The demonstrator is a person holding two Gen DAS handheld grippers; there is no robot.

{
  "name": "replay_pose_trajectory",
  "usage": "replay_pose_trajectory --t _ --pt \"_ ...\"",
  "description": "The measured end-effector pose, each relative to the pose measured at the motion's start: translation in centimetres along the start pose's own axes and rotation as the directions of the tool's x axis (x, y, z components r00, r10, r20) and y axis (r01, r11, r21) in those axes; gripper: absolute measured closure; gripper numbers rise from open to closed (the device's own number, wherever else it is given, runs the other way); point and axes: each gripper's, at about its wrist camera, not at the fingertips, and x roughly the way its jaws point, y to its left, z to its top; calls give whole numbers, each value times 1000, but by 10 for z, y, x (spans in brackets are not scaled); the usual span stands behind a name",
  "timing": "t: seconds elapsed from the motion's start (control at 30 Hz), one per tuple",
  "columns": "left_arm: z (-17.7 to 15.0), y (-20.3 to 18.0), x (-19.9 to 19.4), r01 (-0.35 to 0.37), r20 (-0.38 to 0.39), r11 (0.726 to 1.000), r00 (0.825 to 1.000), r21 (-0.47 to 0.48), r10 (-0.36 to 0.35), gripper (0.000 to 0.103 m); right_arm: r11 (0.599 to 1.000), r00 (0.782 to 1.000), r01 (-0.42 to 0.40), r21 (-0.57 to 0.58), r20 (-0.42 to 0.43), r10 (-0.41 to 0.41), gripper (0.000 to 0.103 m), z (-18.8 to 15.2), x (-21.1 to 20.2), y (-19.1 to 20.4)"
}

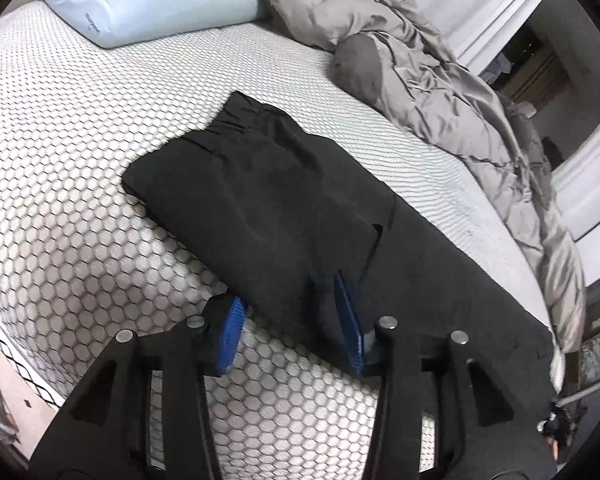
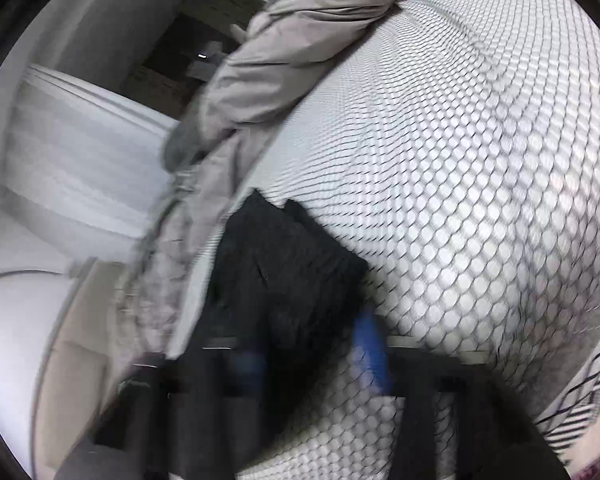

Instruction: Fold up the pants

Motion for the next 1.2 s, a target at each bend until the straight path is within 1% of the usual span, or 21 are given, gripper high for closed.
replay_pose_trajectory --t 0.1,0.13,0.2,0.27,0.3,0.37,0.4,0.43,0.47,0.5,0.53,0.6,0.63,0.73,0.87,0.97,1.0,1.07,1.1,1.17,1.2 --pt "1 9 4 -19 5 999 1000 -35 20 65 993 998 34 -110 60 -27 88 -6 -18 19" --pt "1 14 7 -27 -5 999 1000 -46 27 65 995 998 51 -82 48 -48 88 -7 -17 11" --pt "2 24 10 -19 -28 997 999 -68 17 65 990 990 134 -49 -38 -136 84 -8 -1 -9" --pt "1 28 7 -20 -20 998 1000 -64 19 65 990 986 137 -38 -91 -140 83 -13 -1 -20" --pt "2 27 0 -33 -5 998 999 -50 33 65 992 991 113 -59 -58 -117 82 -14 -13 -16" --pt "3 24 -10 -63 22 998 998 -25 64 65 984 992 128 -123 8 -128 67 -11 -33 -1" --pt "4 20 -18 -82 42 997 996 -5 82 59 980 990 142 -140 41 -138 55 -7 -40 4" --pt "6 16 -24 -88 57 996 994 4 88 48 975 987 151 -165 72 -141 50 -3 -48 10" --pt "7 8 -31 -96 79 995 992 20 94 39 969 987 154 -192 83 -141 50 3 -52 16" --pt "8 -1 -37 -93 94 995 992 38 89 23 962 987 154 -224 77 -141 50 10 -55 25" --pt "9 -12 -41 -77 103 995 992 64 70 18 956 988 152 -251 63 -140 50 16 -54 32" --pt "8 -36 -45 -15 97 991 995 136 2 11 933 992 127 -336 19 -129 48 29 -42 56" --pt "8 -46 -44 8 90 987 996 163 -23 0 919 993 111 -379 1 -120 41 36 -36 66" --pt "2 -80 -35 44 71 970 996 239 -63 1 894 991 74 -441 -68 -116 21 54 6 93" --pt "-11 -114 -11 61 5 953 998 297 -66 1 849 977 88 -521 -120 -175 21 71 71 108" --pt "-25 -134 2 74 -30 946 997 315 -68 1 819 957 123 -560 -152 -248 21 79 113 107" --pt "-32 -143 4 81 -41 944 997 320 -71 1 810 948 118 -574 -177 -263 21 80 124 106" --pt "-44 -153 6 96 -55 939 995 330 -82 1 783 932 124 -609 -201 -303 36 80 137 107" --pt "-51 -158 8 100 -59 937 995 335 -85 1 760 923 143 -634 -192 -334 50 79 140 110" --pt "-58 -173 15 113 -70 928 993 355 -94 1 710 930 157 -686 -139 -341 72 78 137 118" --pt "-64 -181 18 115 -74 923 993 366 -95 1 691 934 175 -701 -103 -342 91 79 131 123"
